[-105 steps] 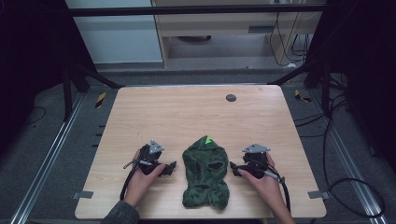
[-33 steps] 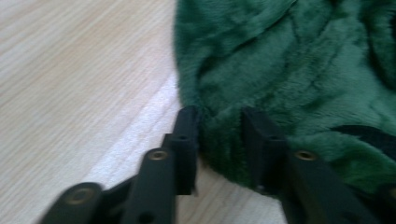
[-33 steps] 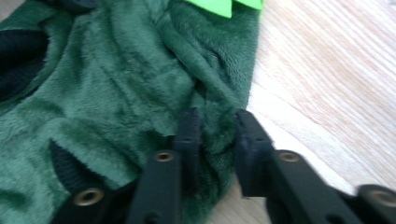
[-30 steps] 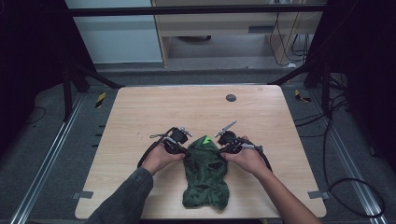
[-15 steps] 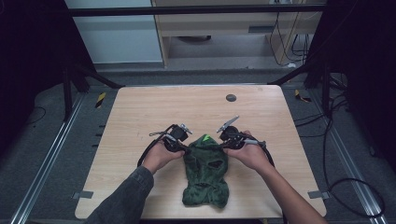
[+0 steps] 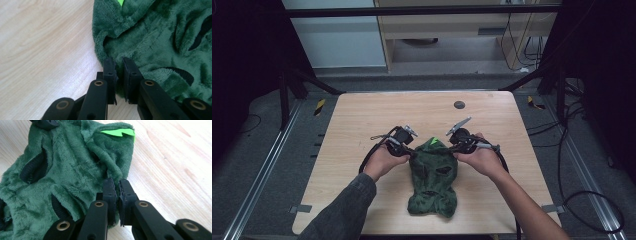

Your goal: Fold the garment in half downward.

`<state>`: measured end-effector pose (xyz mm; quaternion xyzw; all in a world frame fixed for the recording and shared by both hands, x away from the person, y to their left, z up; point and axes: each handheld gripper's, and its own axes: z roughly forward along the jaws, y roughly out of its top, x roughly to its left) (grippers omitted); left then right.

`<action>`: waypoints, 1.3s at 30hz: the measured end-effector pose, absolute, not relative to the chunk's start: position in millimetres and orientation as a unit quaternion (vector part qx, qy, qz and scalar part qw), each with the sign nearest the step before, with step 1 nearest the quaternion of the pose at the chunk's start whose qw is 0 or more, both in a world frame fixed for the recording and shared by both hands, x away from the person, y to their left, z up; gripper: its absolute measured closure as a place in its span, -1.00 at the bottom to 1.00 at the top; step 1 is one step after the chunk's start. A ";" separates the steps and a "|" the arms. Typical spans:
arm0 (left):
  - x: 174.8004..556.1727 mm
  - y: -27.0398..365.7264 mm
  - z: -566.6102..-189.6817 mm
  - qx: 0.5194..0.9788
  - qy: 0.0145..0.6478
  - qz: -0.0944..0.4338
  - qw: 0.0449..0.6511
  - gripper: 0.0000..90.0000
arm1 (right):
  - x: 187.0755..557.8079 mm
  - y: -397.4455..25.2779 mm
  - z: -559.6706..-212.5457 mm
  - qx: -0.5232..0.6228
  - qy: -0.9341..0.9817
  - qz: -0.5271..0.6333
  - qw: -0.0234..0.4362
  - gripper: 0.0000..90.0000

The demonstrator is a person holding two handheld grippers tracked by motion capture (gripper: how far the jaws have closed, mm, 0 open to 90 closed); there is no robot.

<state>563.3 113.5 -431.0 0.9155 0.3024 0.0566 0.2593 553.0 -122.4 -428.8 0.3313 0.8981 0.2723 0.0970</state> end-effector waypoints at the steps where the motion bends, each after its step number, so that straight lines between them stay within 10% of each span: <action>1: 563.7 113.2 -429.9 0.916 0.302 0.058 0.258 0.81 | 553.9 -122.8 -427.1 0.330 0.898 0.273 0.099 0.90; 39: 576.7 114.2 -394.5 0.906 0.304 0.094 0.278 0.81 | 568.5 -126.2 -389.9 0.319 0.892 0.292 0.136 0.90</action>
